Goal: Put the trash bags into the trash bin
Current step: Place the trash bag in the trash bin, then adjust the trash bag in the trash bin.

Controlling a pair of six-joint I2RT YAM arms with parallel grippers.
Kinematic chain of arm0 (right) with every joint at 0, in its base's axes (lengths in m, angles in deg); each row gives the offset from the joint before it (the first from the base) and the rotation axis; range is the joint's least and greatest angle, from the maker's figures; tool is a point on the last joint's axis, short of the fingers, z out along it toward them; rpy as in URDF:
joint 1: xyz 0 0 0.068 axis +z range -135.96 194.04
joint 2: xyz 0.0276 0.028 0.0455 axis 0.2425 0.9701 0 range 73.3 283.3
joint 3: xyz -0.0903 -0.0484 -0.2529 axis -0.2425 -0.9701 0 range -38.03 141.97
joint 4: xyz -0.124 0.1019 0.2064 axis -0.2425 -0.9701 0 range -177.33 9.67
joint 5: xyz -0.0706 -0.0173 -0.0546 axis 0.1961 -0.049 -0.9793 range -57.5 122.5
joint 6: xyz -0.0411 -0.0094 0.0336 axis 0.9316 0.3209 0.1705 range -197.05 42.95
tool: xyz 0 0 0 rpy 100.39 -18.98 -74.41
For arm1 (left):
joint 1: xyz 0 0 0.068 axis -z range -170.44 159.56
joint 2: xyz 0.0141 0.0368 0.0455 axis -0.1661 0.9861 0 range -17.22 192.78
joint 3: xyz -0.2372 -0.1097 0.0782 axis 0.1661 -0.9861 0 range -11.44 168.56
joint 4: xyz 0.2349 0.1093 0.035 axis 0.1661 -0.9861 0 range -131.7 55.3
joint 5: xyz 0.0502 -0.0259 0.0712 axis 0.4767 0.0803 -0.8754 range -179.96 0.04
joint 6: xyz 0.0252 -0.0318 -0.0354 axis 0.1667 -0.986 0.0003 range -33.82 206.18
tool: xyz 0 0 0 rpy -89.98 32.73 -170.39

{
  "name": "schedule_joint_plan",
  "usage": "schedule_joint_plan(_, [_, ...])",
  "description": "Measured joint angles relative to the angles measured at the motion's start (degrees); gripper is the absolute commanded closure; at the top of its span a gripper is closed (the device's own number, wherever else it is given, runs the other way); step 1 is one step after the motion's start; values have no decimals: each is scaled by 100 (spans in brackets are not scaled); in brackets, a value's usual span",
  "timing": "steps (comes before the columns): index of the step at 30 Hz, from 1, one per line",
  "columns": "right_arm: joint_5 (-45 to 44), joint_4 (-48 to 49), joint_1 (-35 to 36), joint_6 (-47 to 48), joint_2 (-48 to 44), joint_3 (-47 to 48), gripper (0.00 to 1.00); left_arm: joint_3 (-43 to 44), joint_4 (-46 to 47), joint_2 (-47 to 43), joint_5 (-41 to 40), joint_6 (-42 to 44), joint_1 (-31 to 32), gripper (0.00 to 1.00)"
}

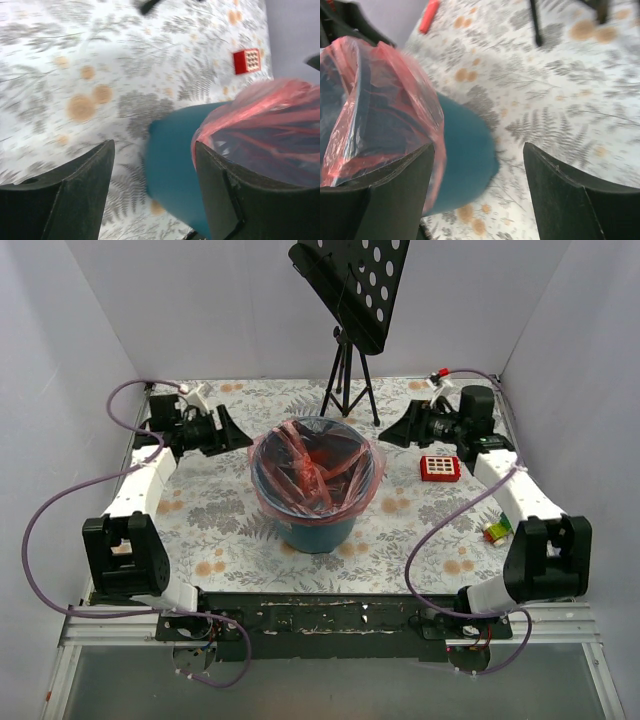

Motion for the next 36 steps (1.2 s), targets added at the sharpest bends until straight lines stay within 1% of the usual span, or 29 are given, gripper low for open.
schedule_joint_plan(2, [-387,-396,-131,341,-398,28,19,28,-260,-68,-131,170,-411,29])
schedule_joint_plan(5, [-925,-927,-260,866,-1003,74,21,-61,-566,-369,24,155,-1220,26])
schedule_joint_plan(7, [-1126,-1235,-247,1246,-1311,214,26,-129,-809,-664,490,109,-1821,27])
schedule_joint_plan(8, [-1187,-1366,-223,1451,-1432,313,29,-131,-1003,-804,802,166,-2074,25])
schedule_joint_plan(9, [-1204,-1513,-186,1659,-1521,435,33,-131,-1193,-925,1145,251,-2214,24])
schedule_joint_plan(10, [-1207,-1611,-138,1851,-1576,538,35,-162,-1342,-1021,1480,315,-2238,24])
schedule_joint_plan(12, [-1250,-1930,155,2339,-1611,892,39,-400,-1541,-1255,2100,415,-2081,24])
schedule_joint_plan(14, [-1340,-2354,778,2887,-1493,1410,42,-815,-1659,-1462,2490,455,-1847,24])
schedule_joint_plan(16, [-1394,-2732,1578,3451,-1226,2070,47,-1272,-1613,-1611,2782,295,-1633,24])
schedule_joint_plan(19, [-1475,-3174,2559,4155,-800,2868,49,-1797,-1196,-1731,2973,-289,-1493,24])
schedule_joint_plan(21, [-1517,-3425,2909,4452,-533,3237,51,-2059,-660,-1816,3036,-892,-1403,24])
schedule_joint_plan(23, [-1585,-3751,3136,4732,-164,3663,55,-2229,0,-1910,3062,-1515,-1298,26])
schedule_joint_plan(25, [-1703,-4113,3344,5007,273,4116,57,-2352,610,-1987,3038,-2063,-1178,32])
schedule_joint_plan(28, [-1832,-4616,3578,5403,975,4686,60,-2575,1591,-2011,2916,-2846,-881,47])
schedule_joint_plan(30, [-1908,-4983,3718,5696,1425,4999,63,-2726,1998,-2011,2800,-3154,-654,58])
schedule_joint_plan(31, [-1952,-5189,3779,5849,1637,5149,65,-2778,2114,-2011,2767,-3235,-577,62])
schedule_joint_plan(33, [-2041,-5613,3875,6181,2037,5434,69,-2911,2326,-2011,2688,-3381,-426,74])
schedule_joint_plan(35, [-2131,-5993,3947,6483,2352,5606,72,-3010,2411,-1980,2643,-3477,-356,93])
schedule_joint_plan(36, [-2157,-6135,3978,6579,2437,5626,72,-3023,2444,-1934,2627,-3488,-350,100])
